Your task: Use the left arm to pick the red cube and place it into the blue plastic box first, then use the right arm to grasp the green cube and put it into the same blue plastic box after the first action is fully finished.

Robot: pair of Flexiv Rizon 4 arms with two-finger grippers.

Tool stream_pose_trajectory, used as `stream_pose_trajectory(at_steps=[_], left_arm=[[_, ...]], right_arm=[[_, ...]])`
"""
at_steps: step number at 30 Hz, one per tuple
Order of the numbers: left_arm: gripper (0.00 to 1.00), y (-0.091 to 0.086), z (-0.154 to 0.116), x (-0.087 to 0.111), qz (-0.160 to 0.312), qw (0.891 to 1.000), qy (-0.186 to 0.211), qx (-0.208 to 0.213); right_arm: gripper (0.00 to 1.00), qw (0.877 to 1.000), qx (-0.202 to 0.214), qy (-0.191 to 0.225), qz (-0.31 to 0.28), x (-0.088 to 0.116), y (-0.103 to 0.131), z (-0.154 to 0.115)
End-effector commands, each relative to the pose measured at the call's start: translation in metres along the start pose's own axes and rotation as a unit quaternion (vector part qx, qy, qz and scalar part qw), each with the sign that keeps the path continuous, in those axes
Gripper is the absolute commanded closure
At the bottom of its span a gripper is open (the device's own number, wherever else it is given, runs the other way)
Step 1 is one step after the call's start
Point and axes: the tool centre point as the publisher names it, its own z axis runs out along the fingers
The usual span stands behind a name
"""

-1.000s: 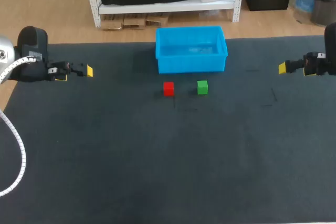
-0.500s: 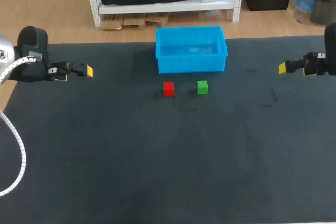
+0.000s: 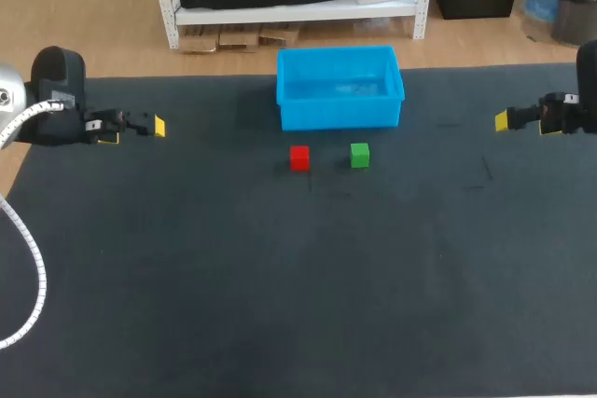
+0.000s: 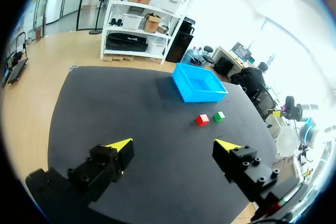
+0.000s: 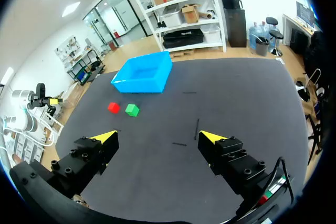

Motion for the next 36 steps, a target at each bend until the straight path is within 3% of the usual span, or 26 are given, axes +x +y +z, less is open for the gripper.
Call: stream_pose_trajectory(at_steps=[1,12,19,24,26,30,36], left_arm=[[0.00,0.001,0.000,0.000,0.000,1.000,-0.002,0.002],[0.00,-0.027,0.045,-0.021,0.007,0.996,0.084,-0.027],[0.00,-0.048,0.071,-0.022,0.000,0.987,0.144,-0.068],[0.00,-0.063,0.087,-0.023,-0.002,0.984,0.165,-0.071],[0.00,-0.068,0.094,-0.022,0.019,0.982,0.167,-0.089],[0.00,-0.073,0.102,-0.022,0.017,0.980,0.188,-0.067],[0.00,-0.073,0.102,-0.022,0.017,0.980,0.188,-0.067]], right_arm=[[0.00,1.000,0.000,0.001,0.000,0.000,0.000,0.000],[0.00,1.000,0.000,0.001,0.000,0.000,0.000,0.000],[0.00,1.000,0.000,0.001,0.000,0.000,0.000,0.000],[0.00,1.000,0.000,0.001,0.000,0.000,0.000,0.000],[0.00,1.000,0.000,0.001,0.000,0.000,0.000,0.000],[0.00,1.000,0.000,0.001,0.000,0.000,0.000,0.000],[0.00,1.000,0.000,0.001,0.000,0.000,0.000,0.000]])
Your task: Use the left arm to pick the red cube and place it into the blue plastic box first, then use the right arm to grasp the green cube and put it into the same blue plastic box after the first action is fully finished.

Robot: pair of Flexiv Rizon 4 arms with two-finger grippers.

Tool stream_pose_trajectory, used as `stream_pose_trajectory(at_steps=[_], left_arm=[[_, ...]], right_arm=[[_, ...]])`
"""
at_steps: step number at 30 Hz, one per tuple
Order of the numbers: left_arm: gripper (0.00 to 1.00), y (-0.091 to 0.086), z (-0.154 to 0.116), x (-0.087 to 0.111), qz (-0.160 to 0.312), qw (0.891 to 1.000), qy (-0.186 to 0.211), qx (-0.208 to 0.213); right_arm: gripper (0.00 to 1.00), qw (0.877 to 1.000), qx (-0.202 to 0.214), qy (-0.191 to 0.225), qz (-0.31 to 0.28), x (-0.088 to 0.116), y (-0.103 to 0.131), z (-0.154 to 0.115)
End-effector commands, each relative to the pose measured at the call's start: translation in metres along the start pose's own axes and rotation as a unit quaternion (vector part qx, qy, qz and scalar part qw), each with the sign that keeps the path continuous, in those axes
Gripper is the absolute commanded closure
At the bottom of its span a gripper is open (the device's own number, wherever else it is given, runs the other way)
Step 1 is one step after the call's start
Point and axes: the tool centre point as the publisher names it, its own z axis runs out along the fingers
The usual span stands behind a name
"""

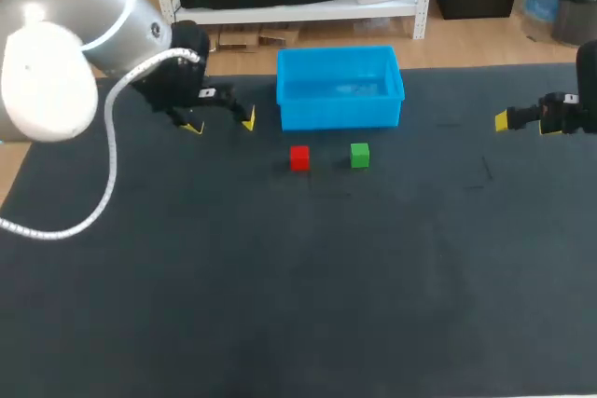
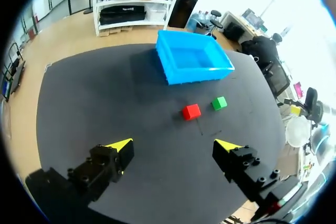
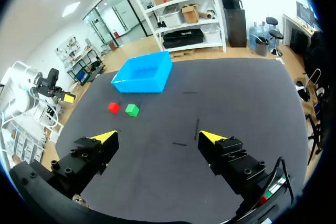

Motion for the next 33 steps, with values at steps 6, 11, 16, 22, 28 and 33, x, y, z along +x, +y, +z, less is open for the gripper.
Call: stream_pose_trajectory(at_steps=[6,11,16,22,28,33], left_arm=[[0.00,-0.002,0.001,-0.005,-0.001,1.000,0.023,-0.014],[0.00,-0.002,0.001,-0.005,-0.001,1.000,0.023,-0.014],[0.00,-0.003,0.003,-0.007,-0.007,0.999,0.033,-0.021],[0.00,-0.013,0.015,-0.020,-0.039,0.993,0.092,-0.054],[0.00,-0.020,0.031,-0.027,-0.062,0.990,0.105,-0.071],[0.00,-0.025,0.048,-0.029,-0.079,0.987,0.110,-0.089]], right_arm=[[0.00,1.000,0.000,0.001,0.000,0.000,0.000,0.000],[0.00,1.000,0.000,0.001,0.000,0.000,0.000,0.000],[0.00,1.000,0.000,0.001,0.000,0.000,0.000,0.000],[0.00,1.000,0.000,0.001,0.000,0.000,0.000,0.000],[0.00,1.000,0.000,0.001,0.000,0.000,0.000,0.000],[0.00,1.000,0.000,0.001,0.000,0.000,0.000,0.000]])
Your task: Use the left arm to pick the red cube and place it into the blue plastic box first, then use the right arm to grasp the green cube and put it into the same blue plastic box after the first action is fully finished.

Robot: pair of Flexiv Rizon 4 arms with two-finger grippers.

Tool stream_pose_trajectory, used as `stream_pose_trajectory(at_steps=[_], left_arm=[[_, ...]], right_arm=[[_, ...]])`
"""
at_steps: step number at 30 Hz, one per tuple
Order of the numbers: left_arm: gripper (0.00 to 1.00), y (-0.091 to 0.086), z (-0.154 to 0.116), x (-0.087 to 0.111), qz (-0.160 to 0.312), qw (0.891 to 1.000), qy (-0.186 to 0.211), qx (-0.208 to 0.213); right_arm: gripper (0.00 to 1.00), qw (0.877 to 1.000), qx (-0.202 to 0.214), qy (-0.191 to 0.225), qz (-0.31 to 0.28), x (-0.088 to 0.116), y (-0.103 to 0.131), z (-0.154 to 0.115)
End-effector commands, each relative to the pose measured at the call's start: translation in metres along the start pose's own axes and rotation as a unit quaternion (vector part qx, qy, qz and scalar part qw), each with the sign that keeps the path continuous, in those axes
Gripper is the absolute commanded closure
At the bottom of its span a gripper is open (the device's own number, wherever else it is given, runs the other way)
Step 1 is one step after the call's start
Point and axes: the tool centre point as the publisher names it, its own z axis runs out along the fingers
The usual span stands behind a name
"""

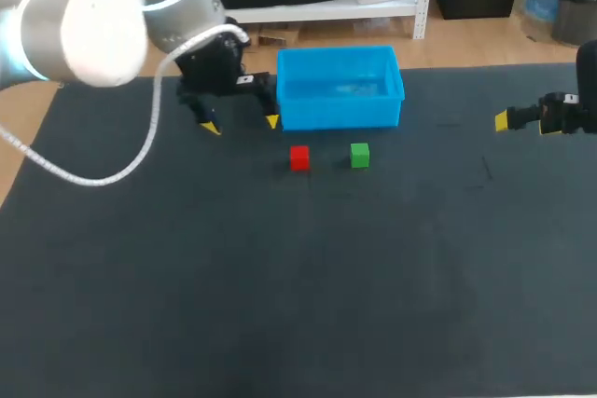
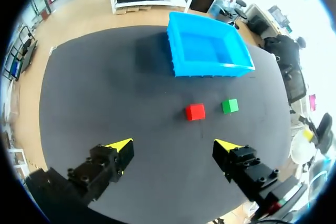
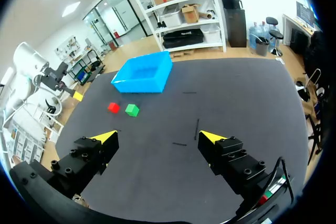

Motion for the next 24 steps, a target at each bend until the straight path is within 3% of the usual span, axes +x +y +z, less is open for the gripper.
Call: stream_pose_trajectory(at_steps=[1,24], left_arm=[[0.00,-0.010,0.016,-0.015,-0.010,0.999,0.026,-0.030],[0.00,-0.011,0.074,-0.021,-0.033,0.998,0.020,-0.047]], right_arm=[[0.00,1.000,0.000,0.001,0.000,0.000,0.000,0.000],[0.00,1.000,0.000,0.001,0.000,0.000,0.000,0.000]])
